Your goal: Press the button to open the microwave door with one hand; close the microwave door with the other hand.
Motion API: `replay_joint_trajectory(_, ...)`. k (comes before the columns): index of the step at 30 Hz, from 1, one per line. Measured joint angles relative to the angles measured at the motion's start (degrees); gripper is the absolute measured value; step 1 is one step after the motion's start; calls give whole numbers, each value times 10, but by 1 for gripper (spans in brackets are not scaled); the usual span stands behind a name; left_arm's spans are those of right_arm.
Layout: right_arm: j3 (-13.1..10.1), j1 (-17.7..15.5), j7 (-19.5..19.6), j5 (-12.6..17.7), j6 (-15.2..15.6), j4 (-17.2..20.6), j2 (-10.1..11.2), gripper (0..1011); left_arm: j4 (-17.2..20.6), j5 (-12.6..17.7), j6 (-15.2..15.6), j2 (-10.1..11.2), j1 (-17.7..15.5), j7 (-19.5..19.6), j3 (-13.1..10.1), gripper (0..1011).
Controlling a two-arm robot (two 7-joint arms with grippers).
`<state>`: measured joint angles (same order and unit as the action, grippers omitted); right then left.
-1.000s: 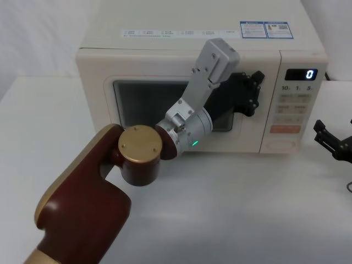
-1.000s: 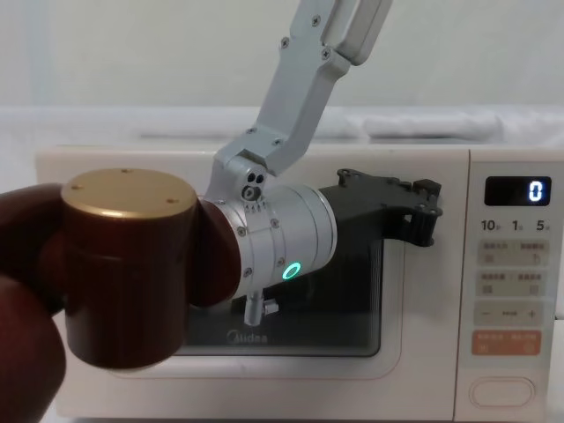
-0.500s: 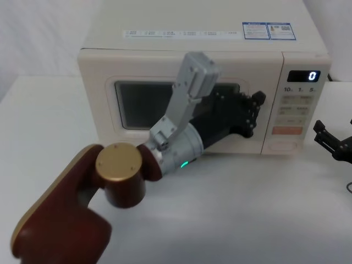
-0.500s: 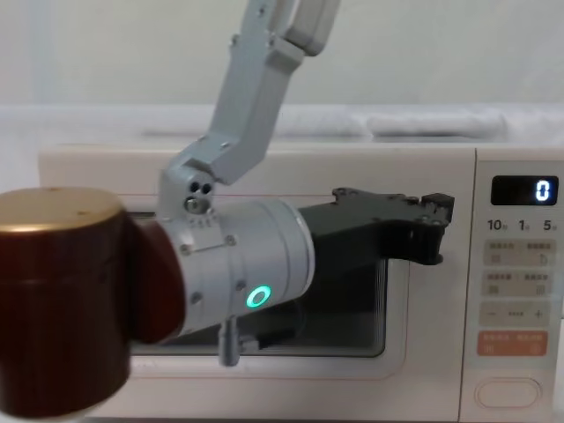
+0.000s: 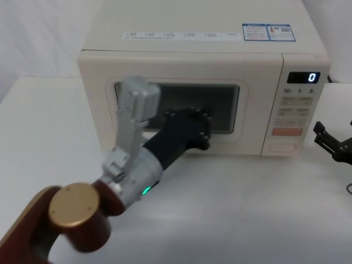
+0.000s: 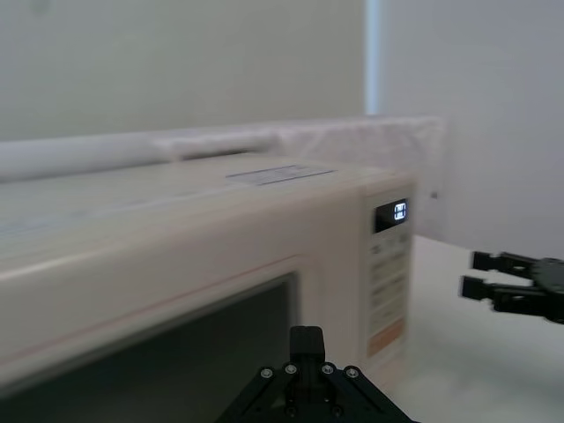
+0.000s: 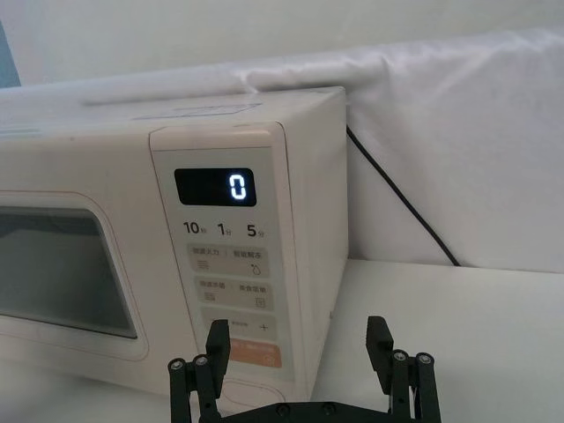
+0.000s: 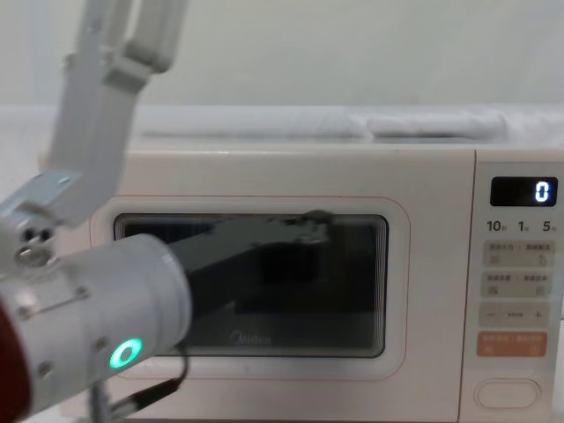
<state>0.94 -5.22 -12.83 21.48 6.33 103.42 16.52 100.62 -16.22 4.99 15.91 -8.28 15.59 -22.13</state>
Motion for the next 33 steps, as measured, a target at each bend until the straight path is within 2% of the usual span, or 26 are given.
replay_joint_trajectory(1,0,0,0,0,0,0,0,1002,0,0,0,0,0,0,0,0)
replay_joint_trajectory(4,0,0,0,0,0,0,0,1002,17,3,-12,1,35,-26,23,0)
replay_joint_trajectory(7,0,0,0,0,0,0,0,1002,26,7,-20,-3,54,-43,40,0)
replay_joint_trajectory(9,0,0,0,0,0,0,0,1002,36,11,-32,-8,78,-63,62,0)
replay_joint_trajectory(10,0,0,0,0,0,0,0,1002,36,11,-32,-8,78,-63,62,0)
replay_joint_trajectory(17,0,0,0,0,0,0,0,1002,49,11,-56,-17,127,-98,122,0)
replay_joint_trajectory(20,0,0,0,0,0,0,0,1002,49,9,-61,-19,138,-104,140,0)
replay_joint_trajectory(23,0,0,0,0,0,0,0,1002,44,4,-68,-20,151,-108,167,0)
replay_joint_trajectory(33,0,0,0,0,0,0,0,1002,18,2,-82,-23,166,-110,216,0)
